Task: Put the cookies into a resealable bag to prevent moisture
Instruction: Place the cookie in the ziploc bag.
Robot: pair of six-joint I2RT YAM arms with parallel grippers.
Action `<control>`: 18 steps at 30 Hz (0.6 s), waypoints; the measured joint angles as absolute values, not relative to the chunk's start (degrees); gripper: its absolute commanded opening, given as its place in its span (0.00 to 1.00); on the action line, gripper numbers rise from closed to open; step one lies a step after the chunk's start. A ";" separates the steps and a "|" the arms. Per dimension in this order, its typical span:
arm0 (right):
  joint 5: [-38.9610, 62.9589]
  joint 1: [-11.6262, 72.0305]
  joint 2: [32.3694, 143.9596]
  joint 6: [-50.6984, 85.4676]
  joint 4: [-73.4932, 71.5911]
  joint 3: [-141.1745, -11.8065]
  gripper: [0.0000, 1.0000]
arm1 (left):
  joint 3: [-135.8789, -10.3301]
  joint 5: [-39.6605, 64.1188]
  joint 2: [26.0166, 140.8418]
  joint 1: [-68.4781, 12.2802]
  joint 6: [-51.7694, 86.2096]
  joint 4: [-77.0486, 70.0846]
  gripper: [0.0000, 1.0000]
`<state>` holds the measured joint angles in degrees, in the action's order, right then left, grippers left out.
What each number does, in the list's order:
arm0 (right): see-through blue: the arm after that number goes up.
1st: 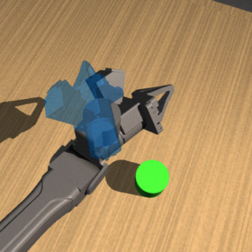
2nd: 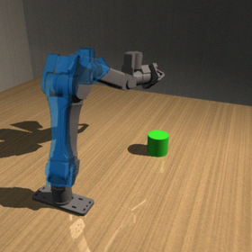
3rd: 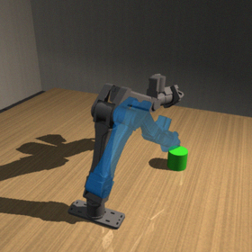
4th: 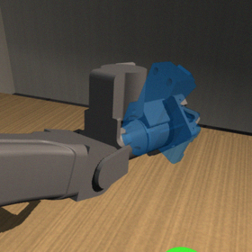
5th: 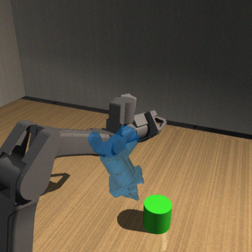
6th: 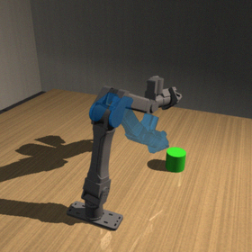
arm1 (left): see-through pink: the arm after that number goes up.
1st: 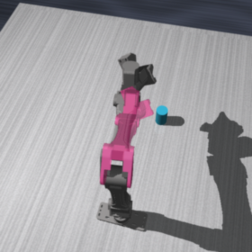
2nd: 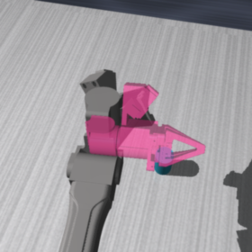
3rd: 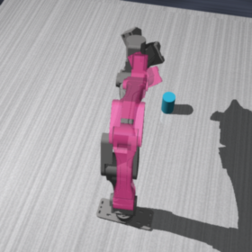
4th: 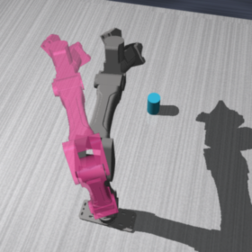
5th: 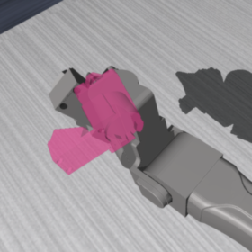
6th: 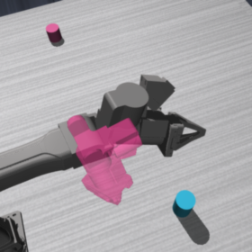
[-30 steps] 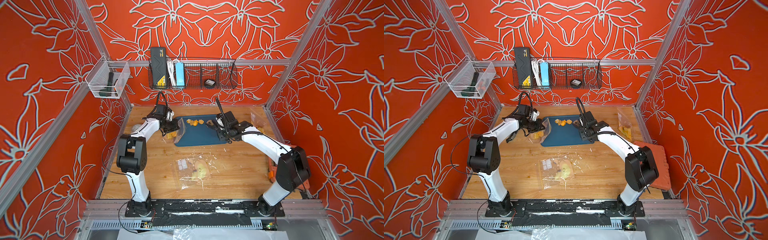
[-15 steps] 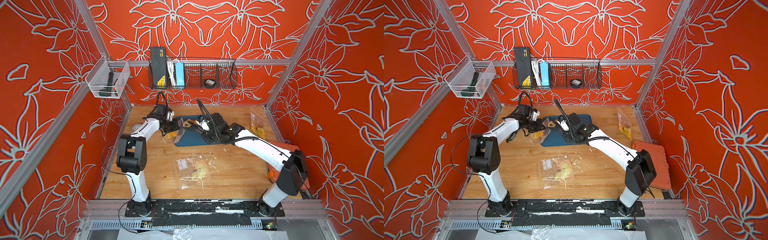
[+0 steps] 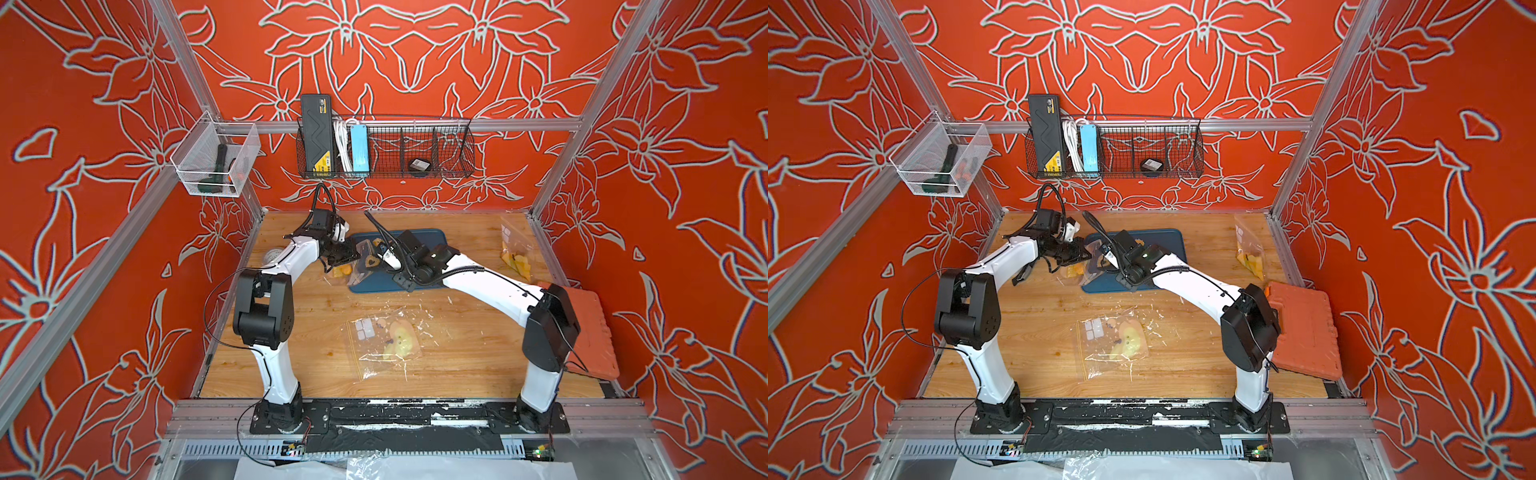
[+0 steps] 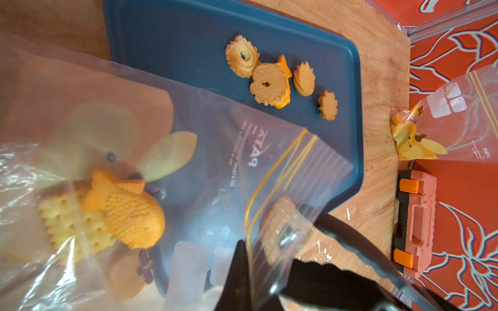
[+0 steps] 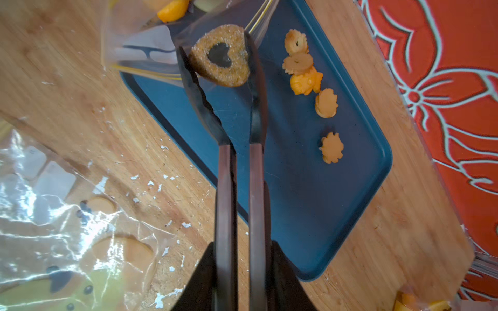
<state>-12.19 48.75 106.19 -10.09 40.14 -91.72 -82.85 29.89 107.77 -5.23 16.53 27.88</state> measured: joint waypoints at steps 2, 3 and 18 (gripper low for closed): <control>-13.87 49.56 106.91 -10.90 40.77 -92.23 0.31 | -82.85 29.91 107.77 -5.23 16.51 27.88 0.00; -14.59 49.98 107.22 -11.29 40.95 -92.51 0.31 | -82.85 29.89 107.77 -5.23 16.51 27.88 0.00; -16.56 51.83 116.09 -12.45 44.88 -104.53 0.41 | -82.85 29.85 107.77 -5.23 16.51 27.88 0.00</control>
